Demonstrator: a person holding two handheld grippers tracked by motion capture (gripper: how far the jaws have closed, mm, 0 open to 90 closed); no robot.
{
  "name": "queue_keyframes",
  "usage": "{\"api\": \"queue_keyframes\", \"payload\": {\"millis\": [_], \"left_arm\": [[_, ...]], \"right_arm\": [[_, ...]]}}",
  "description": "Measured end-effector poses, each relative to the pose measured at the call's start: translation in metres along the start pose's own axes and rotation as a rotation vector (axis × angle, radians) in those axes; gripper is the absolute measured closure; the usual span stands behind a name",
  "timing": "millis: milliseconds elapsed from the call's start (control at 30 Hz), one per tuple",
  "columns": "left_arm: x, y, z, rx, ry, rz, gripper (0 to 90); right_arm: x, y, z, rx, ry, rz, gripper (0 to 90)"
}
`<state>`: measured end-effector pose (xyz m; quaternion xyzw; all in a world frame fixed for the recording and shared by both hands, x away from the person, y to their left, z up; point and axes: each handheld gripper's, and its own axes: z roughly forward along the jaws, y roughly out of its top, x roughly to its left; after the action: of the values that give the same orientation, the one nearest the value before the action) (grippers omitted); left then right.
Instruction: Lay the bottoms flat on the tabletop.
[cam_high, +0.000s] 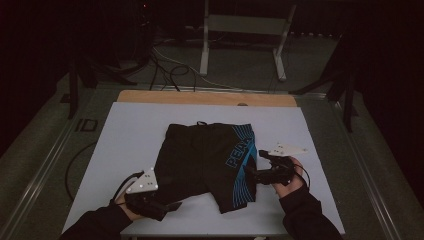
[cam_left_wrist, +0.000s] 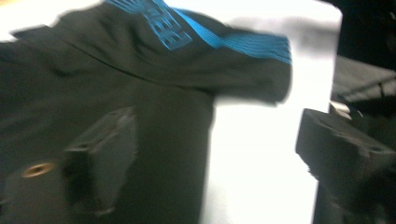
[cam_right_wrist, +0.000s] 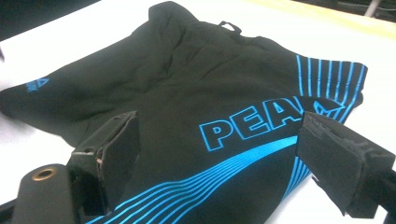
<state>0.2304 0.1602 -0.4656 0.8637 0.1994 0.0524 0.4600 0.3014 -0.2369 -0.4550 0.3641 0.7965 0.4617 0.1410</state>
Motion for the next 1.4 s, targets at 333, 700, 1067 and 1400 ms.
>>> {"api": "queue_keyframes", "payload": {"millis": [333,700,1067,1400], "left_arm": [[-0.009,-0.009,0.045,0.202,-0.124,0.098,38.8],[0.015,-0.015,0.057,0.283,-0.012,0.170,49.0],[0.032,-0.017,0.049,0.283,0.108,0.226,70.8],[0.022,0.001,0.039,0.290,0.060,0.248,88.7]], "right_arm": [[0.001,-0.003,0.000,0.008,0.018,0.007,14.5],[-0.002,-0.004,0.001,0.012,0.016,0.016,14.7],[-0.003,-0.005,0.001,0.018,0.019,0.018,14.9],[-0.005,-0.004,0.000,0.014,0.018,0.022,14.9]]}}
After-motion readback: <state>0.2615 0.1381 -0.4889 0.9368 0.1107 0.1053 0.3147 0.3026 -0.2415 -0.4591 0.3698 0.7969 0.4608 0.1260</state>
